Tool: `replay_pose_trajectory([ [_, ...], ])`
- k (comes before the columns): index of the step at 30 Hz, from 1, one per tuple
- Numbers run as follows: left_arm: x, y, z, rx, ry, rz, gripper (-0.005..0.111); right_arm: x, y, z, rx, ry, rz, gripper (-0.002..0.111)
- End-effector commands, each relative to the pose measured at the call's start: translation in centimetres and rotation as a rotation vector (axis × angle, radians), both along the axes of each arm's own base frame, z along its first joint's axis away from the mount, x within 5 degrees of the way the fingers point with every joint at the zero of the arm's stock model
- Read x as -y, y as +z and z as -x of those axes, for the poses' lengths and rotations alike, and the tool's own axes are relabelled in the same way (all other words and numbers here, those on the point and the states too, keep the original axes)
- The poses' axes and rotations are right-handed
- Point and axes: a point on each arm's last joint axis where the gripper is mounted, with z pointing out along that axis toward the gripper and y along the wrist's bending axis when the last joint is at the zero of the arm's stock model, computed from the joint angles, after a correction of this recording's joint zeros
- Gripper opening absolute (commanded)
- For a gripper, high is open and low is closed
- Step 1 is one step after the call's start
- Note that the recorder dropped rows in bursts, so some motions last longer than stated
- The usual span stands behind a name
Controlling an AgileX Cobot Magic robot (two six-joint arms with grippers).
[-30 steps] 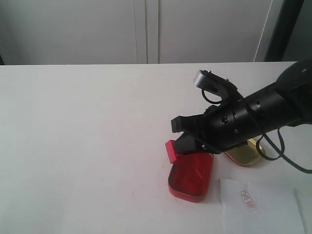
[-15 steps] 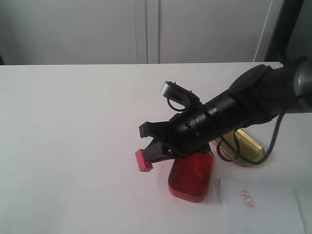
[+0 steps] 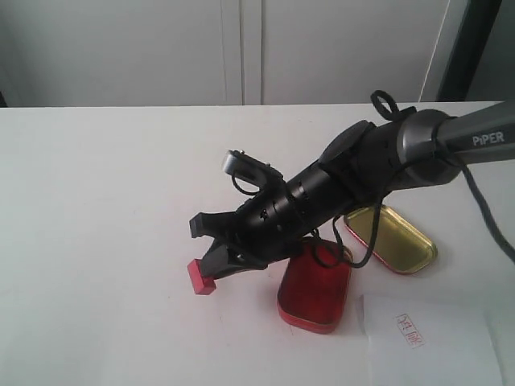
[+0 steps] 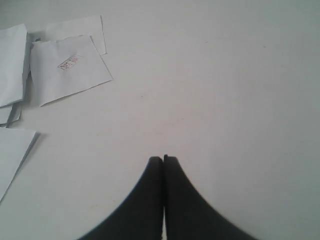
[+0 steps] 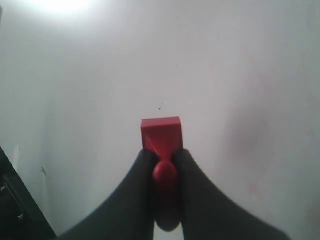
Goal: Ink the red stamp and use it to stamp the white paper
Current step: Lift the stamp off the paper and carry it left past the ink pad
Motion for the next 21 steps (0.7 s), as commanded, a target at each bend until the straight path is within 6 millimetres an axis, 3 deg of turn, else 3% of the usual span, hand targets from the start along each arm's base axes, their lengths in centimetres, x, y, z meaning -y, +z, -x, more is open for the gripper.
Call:
replay_pose_trajectory([
  [1, 0.0, 0.0, 0.0, 0.008, 0.001, 0.013, 0.000, -0.3, -1.1, -0.1, -0.034, 0.010, 0.001, 0.000],
  [12, 0.0, 0.0, 0.0, 0.008, 0.001, 0.013, 0.000, -0.2, -2.0, -0.3, -0.033, -0.004, 0.023, 0.002],
  [21, 0.0, 0.0, 0.0, 0.008, 0.001, 0.013, 0.000, -0.2, -2.8, -0.5, -0.040, -0.017, 0.040, 0.025],
])
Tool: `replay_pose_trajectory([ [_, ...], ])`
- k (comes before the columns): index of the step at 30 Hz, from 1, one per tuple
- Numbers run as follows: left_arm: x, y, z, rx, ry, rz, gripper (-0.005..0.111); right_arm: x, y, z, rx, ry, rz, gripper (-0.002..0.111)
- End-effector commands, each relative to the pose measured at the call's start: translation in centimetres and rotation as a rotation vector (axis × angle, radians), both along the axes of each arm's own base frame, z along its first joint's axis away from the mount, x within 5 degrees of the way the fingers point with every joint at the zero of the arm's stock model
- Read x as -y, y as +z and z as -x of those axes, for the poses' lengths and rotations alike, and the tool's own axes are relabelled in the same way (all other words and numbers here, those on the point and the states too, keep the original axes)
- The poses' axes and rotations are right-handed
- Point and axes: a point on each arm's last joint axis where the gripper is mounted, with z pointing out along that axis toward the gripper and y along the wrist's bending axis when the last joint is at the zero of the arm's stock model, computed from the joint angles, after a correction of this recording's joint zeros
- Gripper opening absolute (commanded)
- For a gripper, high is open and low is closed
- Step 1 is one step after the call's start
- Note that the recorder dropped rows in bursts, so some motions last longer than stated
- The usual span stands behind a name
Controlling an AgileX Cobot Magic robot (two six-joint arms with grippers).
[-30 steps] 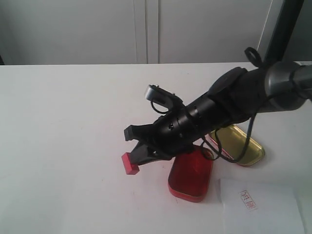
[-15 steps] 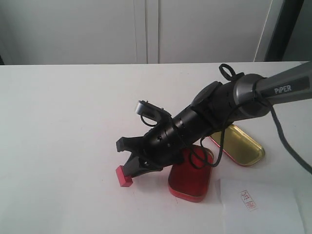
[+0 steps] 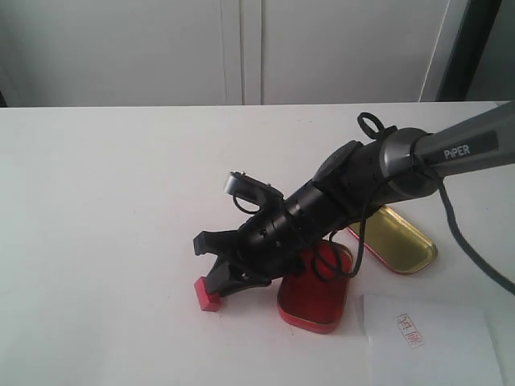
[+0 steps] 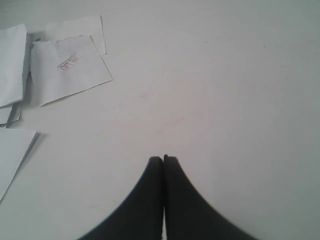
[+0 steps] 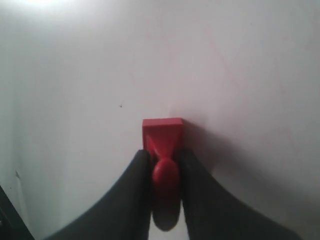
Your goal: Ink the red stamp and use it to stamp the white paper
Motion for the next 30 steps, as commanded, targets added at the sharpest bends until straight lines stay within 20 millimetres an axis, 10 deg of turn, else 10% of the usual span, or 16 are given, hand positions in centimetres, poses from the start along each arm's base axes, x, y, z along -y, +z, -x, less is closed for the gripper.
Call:
replay_pose_trajectory([
  [1, 0.0, 0.0, 0.0, 0.008, 0.001, 0.013, 0.000, -0.1, 0.1, -0.3, 0.014, -0.014, -0.001, 0.027],
  [23, 0.0, 0.0, 0.0, 0.008, 0.001, 0.013, 0.000, 3.1, 3.7, -2.7, 0.192, -0.147, 0.054, 0.045],
  [30, 0.0, 0.0, 0.0, 0.008, 0.001, 0.013, 0.000, 4.3, 6.5, -2.5, 0.303, -0.105, 0.103, 0.019],
])
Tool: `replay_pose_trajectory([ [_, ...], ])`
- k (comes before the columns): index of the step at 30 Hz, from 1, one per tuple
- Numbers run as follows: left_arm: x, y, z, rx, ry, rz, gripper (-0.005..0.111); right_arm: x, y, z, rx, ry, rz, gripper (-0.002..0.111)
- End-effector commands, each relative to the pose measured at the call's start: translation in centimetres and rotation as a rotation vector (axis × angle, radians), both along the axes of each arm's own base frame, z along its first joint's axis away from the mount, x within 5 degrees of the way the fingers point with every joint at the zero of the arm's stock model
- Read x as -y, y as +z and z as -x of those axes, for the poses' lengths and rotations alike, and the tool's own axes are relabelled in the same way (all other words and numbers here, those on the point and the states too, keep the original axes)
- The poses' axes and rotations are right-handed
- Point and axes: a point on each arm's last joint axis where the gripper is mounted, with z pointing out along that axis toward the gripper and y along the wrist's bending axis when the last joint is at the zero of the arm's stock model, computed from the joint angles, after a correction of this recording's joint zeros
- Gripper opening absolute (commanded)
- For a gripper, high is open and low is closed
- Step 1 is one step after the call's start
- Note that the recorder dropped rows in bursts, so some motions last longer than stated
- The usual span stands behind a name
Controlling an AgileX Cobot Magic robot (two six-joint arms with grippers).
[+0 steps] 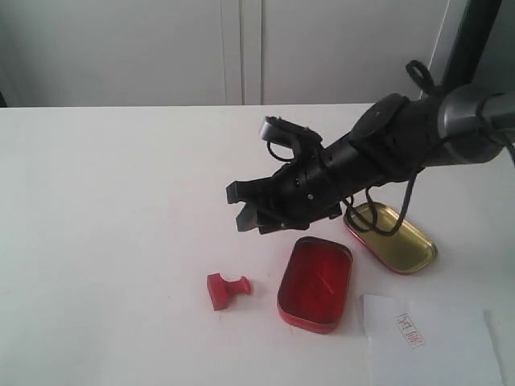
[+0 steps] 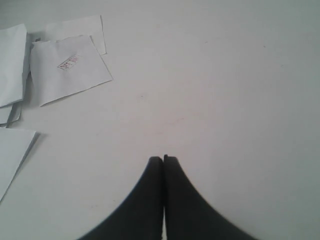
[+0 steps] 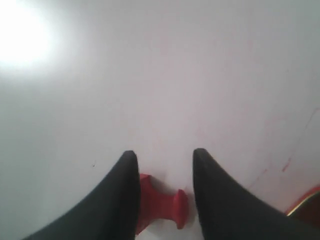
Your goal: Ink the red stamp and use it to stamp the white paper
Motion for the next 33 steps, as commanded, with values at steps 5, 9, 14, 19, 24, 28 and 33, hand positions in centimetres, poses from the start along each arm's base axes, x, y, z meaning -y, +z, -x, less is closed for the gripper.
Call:
replay_pose_trajectory([
  [5, 0.0, 0.0, 0.0, 0.008, 0.001, 0.013, 0.000, 2.0, 2.6, 0.1, 0.063, -0.015, 0.120, 0.000],
  [9, 0.0, 0.0, 0.0, 0.008, 0.001, 0.013, 0.000, 4.3, 3.3, 0.1, 0.029, -0.064, 0.209, 0.000],
  [14, 0.0, 0.0, 0.0, 0.008, 0.001, 0.013, 0.000, 8.5, 4.6, 0.3, 0.002, -0.132, 0.298, 0.000],
  [19, 0.0, 0.0, 0.0, 0.008, 0.001, 0.013, 0.000, 12.6, 6.2, 1.1, 0.026, -0.206, 0.348, 0.000],
  [24, 0.0, 0.0, 0.0, 0.008, 0.001, 0.013, 0.000, 15.9, 7.5, 2.0, 0.025, -0.315, 0.378, 0.000],
  [28, 0.0, 0.0, 0.0, 0.008, 0.001, 0.013, 0.000, 17.5, 8.1, 2.8, 0.035, -0.367, 0.376, 0.000],
  [33, 0.0, 0.0, 0.0, 0.008, 0.001, 0.013, 0.000, 18.0, 8.7, 3.6, 0.057, -0.360, 0.410, 0.000],
])
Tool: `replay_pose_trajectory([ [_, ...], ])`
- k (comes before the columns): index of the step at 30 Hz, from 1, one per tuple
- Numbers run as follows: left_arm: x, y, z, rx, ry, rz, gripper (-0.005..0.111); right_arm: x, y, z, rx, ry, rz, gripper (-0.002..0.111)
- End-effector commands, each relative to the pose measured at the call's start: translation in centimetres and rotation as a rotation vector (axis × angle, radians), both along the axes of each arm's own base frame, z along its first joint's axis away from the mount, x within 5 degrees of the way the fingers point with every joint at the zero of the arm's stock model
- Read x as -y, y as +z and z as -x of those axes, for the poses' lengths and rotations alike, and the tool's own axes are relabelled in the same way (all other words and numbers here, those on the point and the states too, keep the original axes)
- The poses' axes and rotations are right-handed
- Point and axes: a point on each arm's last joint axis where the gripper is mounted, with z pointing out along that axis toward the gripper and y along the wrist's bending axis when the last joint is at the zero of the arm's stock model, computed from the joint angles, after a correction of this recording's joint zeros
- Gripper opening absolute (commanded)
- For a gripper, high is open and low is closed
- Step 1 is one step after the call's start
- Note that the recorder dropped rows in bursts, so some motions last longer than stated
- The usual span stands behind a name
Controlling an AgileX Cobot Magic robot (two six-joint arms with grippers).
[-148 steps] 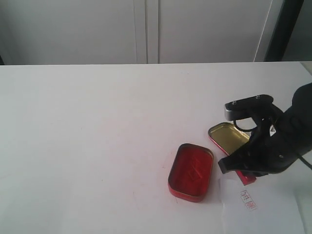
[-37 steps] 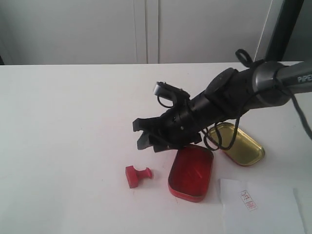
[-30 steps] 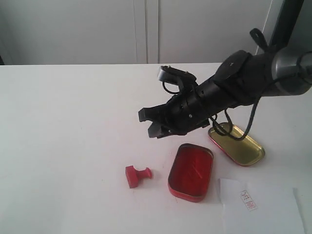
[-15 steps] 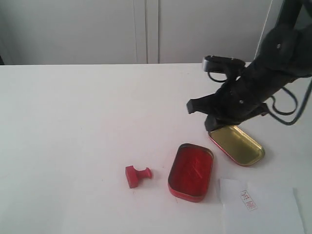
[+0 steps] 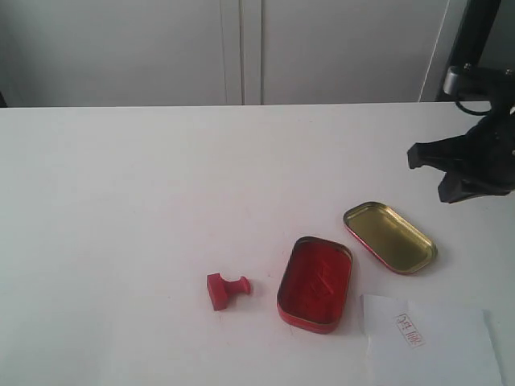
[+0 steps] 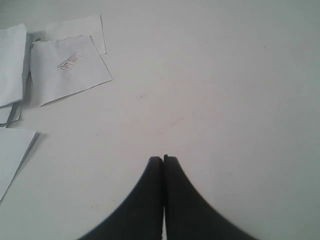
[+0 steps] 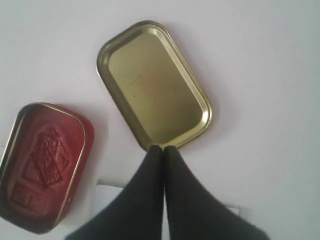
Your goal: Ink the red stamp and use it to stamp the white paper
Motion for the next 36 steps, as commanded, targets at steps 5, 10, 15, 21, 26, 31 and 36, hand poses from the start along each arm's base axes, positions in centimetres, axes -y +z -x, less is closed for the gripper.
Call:
replay_pose_trajectory([
  [5, 0.0, 0.0, 0.0, 0.008, 0.001, 0.013, 0.000, 0.7, 1.7, 1.7, 0.020, 0.015, 0.052, 0.000],
  [10, 0.0, 0.0, 0.0, 0.008, 0.001, 0.013, 0.000, 1.1, 2.4, 3.8, 0.068, 0.025, 0.092, 0.000],
  [15, 0.0, 0.0, 0.0, 0.008, 0.001, 0.013, 0.000, 1.6, 3.0, 6.8, 0.139, 0.031, 0.130, 0.000],
  [21, 0.0, 0.0, 0.0, 0.008, 0.001, 0.013, 0.000, 1.8, 3.6, 10.3, 0.252, 0.021, 0.130, 0.000],
  [26, 0.0, 0.0, 0.0, 0.008, 0.001, 0.013, 0.000, 2.0, 4.7, 13.5, 0.396, 0.011, 0.137, 0.000],
  [31, 0.0, 0.0, 0.0, 0.008, 0.001, 0.013, 0.000, 2.3, 5.1, 17.1, 0.556, -0.002, 0.138, 0.000],
  [36, 0.0, 0.0, 0.0, 0.008, 0.001, 0.013, 0.000, 2.4, 5.3, 20.2, 0.749, -0.023, 0.129, 0.000],
])
